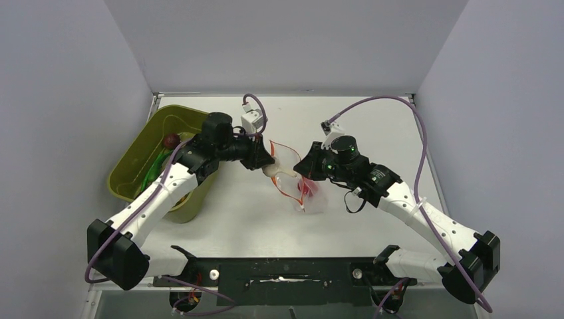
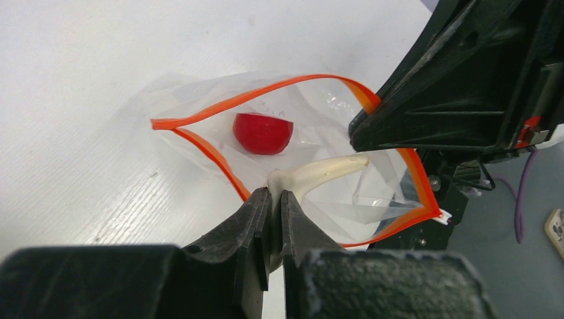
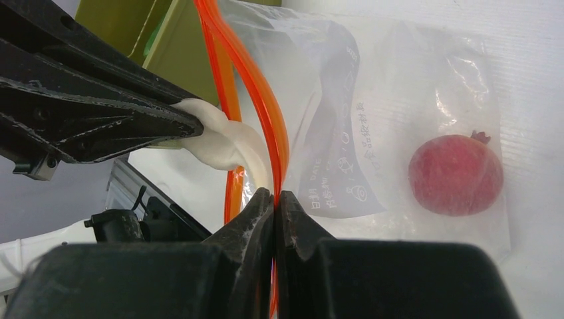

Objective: Place the food in the zip-top bag and seal the zipper
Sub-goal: Place the fake vegetable in the zipper food storage bag.

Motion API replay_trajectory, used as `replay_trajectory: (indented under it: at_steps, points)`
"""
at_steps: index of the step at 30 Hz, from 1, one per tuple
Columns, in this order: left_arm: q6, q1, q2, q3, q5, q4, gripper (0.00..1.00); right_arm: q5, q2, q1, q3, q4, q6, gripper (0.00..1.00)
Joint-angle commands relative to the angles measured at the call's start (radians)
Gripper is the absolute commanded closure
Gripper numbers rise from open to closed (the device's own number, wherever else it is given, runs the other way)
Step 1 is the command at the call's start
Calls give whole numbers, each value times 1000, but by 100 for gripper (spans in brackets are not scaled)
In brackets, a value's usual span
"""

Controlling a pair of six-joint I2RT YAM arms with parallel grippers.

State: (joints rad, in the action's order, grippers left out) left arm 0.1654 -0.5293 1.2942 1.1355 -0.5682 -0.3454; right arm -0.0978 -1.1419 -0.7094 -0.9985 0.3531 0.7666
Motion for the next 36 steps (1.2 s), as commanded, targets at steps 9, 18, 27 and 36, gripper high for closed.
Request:
replay_trajectory:
  at_steps: [9,18,27,36]
  points:
    - [-54,-56,31,156,196,-170,100,-37,14,-16,-24,-93,15,100]
    - [36,-101,102,259,261,-256,91,-26,-13,-24,-25,-88,33,100]
    - [135,-113,102,255,215,-230,58,-9,-12,-24,-20,-85,36,100]
    - [206,-112,26,229,307,-178,48,41,17,-25,-13,-75,40,100]
